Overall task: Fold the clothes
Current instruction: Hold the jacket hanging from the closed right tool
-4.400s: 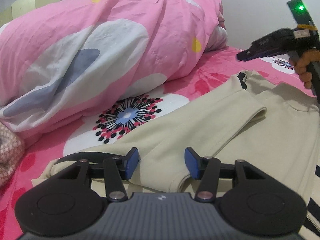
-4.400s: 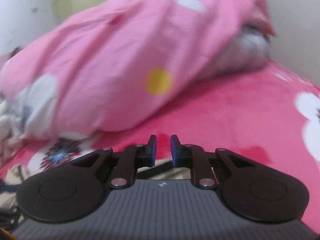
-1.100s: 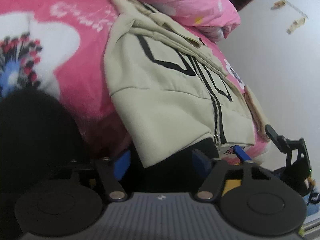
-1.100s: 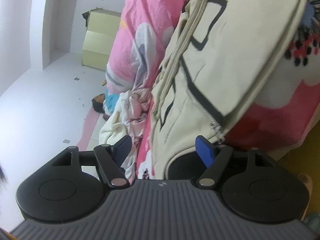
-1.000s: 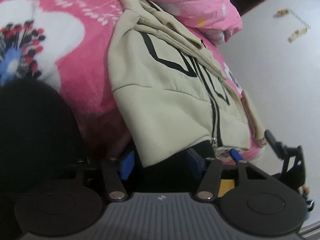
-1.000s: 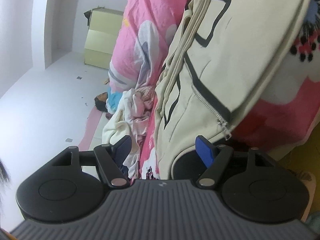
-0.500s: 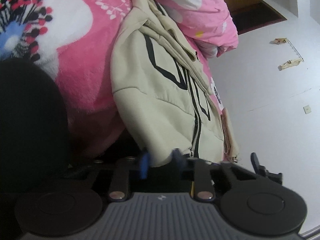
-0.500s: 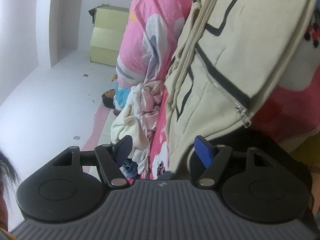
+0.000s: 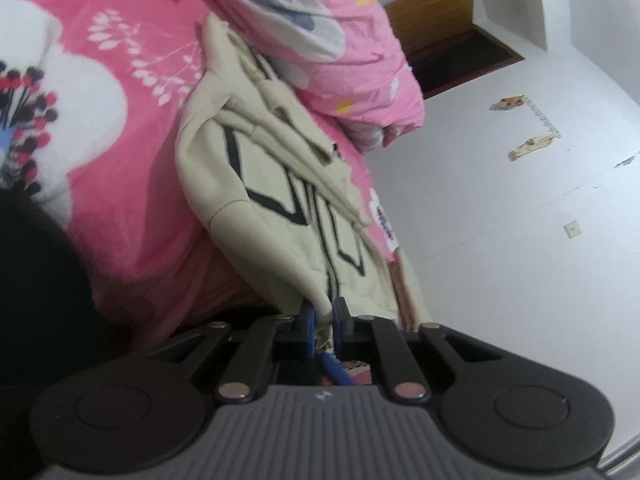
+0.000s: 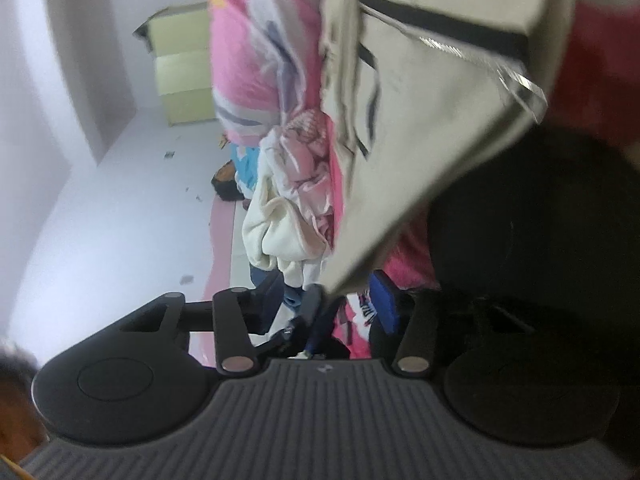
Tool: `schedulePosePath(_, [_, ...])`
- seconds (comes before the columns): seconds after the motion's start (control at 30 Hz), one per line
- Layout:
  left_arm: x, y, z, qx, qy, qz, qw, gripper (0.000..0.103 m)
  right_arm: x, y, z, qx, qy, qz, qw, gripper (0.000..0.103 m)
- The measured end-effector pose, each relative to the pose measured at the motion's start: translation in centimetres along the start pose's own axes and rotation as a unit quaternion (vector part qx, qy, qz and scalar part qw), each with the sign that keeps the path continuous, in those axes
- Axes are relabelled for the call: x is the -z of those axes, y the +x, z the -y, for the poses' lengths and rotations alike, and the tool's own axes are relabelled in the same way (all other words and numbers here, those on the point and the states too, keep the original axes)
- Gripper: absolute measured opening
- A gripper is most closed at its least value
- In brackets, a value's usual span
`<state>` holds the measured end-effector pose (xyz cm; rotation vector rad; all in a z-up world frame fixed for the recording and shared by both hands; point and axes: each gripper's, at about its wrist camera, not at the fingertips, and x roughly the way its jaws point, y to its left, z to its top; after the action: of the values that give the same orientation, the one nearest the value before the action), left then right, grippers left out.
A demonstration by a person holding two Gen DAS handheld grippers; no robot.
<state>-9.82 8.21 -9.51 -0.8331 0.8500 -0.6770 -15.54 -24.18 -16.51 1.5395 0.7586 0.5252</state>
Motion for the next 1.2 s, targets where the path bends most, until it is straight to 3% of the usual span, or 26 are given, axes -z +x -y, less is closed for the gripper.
schedulePosePath(0.27, [-0.2, -0.8, 0.6, 0.020, 0.014, 0.001, 0.9997, 0.009, 0.3, 2.4, 0.9, 0.002, 0.065, 0.015, 0.998, 0.036])
schedulePosePath(0.4, [-0.1, -0.9, 0.1, 0.017, 0.018, -0.003, 0.9997, 0.011, 0.3, 3.4, 1.4, 0.003, 0.077, 0.024, 0.997, 0.010])
schedulePosePath(0.47, [-0.1, -1.0, 0.0, 0.004, 0.026, -0.002, 0.9996, 0.021, 0.3, 3.8, 1.6, 0.003, 0.083, 0.029, 0.996, 0.005])
schedulePosePath(0.53, [0.0, -1.3, 0.1, -0.018, 0.040, 0.006, 0.9990, 0.036, 0.3, 3.8, 1.7, -0.001, 0.080, 0.033, 0.996, 0.004])
schedulePosePath(0.6, [0.0, -1.4, 0.3, -0.046, 0.059, 0.014, 0.9971, 0.061, 0.2, 3.6, 1.6, -0.007, 0.073, 0.037, 0.997, 0.004])
schedulePosePath(0.8, [-0.5, -1.0, 1.3, -0.117, 0.112, 0.008, 0.9868, 0.092, -0.2, 3.5, 1.5, -0.011, 0.061, 0.039, 0.997, 0.004])
schedulePosePath(1.03, [-0.3, -0.7, 2.5, -0.197, 0.125, -0.003, 0.9723, 0.103, -0.5, 3.9, 1.8, -0.018, 0.073, 0.030, 0.997, 0.004])
schedulePosePath(1.2, [0.7, -0.6, 4.3, -0.272, 0.180, 0.001, 0.9452, 0.103, -0.5, 4.1, 1.7, -0.018, 0.072, 0.029, 0.997, 0.004])
